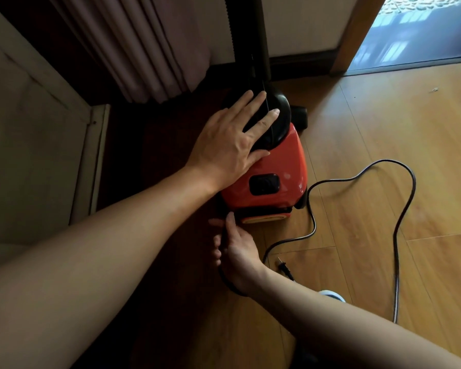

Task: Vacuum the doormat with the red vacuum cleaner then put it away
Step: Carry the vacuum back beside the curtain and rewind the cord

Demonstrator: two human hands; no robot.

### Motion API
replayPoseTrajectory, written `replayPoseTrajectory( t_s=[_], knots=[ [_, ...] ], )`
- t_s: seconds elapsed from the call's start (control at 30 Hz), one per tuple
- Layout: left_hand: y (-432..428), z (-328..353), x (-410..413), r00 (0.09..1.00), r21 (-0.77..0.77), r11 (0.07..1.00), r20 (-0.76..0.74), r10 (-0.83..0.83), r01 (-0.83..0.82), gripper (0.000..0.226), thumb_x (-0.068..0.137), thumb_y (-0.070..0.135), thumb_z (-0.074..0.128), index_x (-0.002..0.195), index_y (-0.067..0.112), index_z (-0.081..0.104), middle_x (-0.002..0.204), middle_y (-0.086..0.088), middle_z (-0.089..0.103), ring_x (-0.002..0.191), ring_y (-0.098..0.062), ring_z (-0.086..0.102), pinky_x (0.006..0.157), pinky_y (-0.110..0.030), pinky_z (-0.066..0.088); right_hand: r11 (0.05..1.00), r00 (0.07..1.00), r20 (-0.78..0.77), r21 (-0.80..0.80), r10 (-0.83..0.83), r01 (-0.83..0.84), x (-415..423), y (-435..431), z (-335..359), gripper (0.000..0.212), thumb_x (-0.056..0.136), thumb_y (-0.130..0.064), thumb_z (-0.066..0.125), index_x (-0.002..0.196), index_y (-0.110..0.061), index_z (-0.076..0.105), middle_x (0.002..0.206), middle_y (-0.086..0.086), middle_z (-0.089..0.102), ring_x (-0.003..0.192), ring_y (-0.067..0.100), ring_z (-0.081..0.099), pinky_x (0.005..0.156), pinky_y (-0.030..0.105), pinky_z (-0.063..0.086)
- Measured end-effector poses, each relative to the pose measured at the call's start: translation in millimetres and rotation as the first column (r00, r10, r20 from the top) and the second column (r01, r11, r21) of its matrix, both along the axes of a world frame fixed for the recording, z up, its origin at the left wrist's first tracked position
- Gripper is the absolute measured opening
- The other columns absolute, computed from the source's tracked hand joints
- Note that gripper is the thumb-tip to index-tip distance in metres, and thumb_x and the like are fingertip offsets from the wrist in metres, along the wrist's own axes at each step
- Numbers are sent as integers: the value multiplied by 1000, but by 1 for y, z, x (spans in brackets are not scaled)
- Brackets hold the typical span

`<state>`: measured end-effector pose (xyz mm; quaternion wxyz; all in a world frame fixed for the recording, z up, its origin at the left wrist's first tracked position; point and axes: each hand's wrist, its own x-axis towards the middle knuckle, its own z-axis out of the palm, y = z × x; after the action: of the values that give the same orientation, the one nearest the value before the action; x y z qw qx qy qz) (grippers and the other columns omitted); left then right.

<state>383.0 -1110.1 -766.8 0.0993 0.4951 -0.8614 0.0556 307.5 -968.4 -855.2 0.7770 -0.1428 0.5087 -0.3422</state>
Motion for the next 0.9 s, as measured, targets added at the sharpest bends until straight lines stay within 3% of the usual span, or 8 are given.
replayPoseTrajectory(
  t_s=[0.27,0.37,0.53,0.6,0.7,0.8,0.87,0.9],
  knots=[
    [-2,-2,3,1000,-9,1000,-2,-14,14,68,96,52,49,155,27,28,165,-8,19,153,-25,15,118,-44,31,987,917,-367,89,157,-134,-39,-11,-46,50,100,-47,57,75,-5,62,47,-1,46,36,12,37,37,22,28],
    [-3,-3,4,1000,-10,1000,-10,-26,26,68,95,52,49,155,26,29,165,-8,19,153,-25,15,118,-44,31,983,876,-446,72,181,-167,-70,-21,-46,34,97,-36,66,83,-5,65,62,1,60,40,8,42,38,21,32],
    [-3,-4,4,999,-5,1000,-38,-29,29,68,94,52,51,154,26,32,164,-8,20,153,-26,16,119,-45,29,925,788,-506,54,351,-377,-129,-43,-37,33,97,-29,68,101,4,68,62,-1,52,43,9,39,40,25,29],
    [-3,-4,4,998,-4,999,-46,-32,32,68,94,52,50,153,25,33,164,-8,21,152,-26,16,119,-46,28,858,644,-643,41,415,-512,-147,-52,-36,32,98,-36,65,92,-5,70,59,-2,53,44,10,43,41,26,34],
    [-4,-3,4,998,-4,999,-45,-35,34,67,93,52,50,153,26,34,164,-7,21,152,-25,16,120,-47,27,627,158,-857,221,490,-747,-166,-65,-34,53,95,-63,52,77,-15,64,71,0,66,59,13,63,54,30,56],
    [-4,-4,5,997,-7,999,-59,-54,54,65,94,51,53,151,26,37,164,-7,22,152,-26,16,119,-46,29,488,-235,-865,453,443,-746,-182,-68,-30,68,86,-82,32,76,-19,57,78,2,66,70,18,65,66,36,60],
    [-4,-5,6,996,-7,998,-71,-61,61,64,94,51,53,151,26,37,164,-8,22,152,-26,17,118,-45,31,512,-280,-864,479,418,-713,-189,-72,-23,69,81,-85,37,75,-19,55,75,1,64,68,17,64,63,35,59],
    [-4,-5,6,995,-6,998,-76,-60,60,64,94,51,53,151,26,37,164,-8,22,152,-26,17,118,-45,31,557,-203,-871,449,447,-699,-189,-77,-18,66,82,-81,45,73,-17,56,72,0,63,64,15,62,59,32,56]
  ],
)
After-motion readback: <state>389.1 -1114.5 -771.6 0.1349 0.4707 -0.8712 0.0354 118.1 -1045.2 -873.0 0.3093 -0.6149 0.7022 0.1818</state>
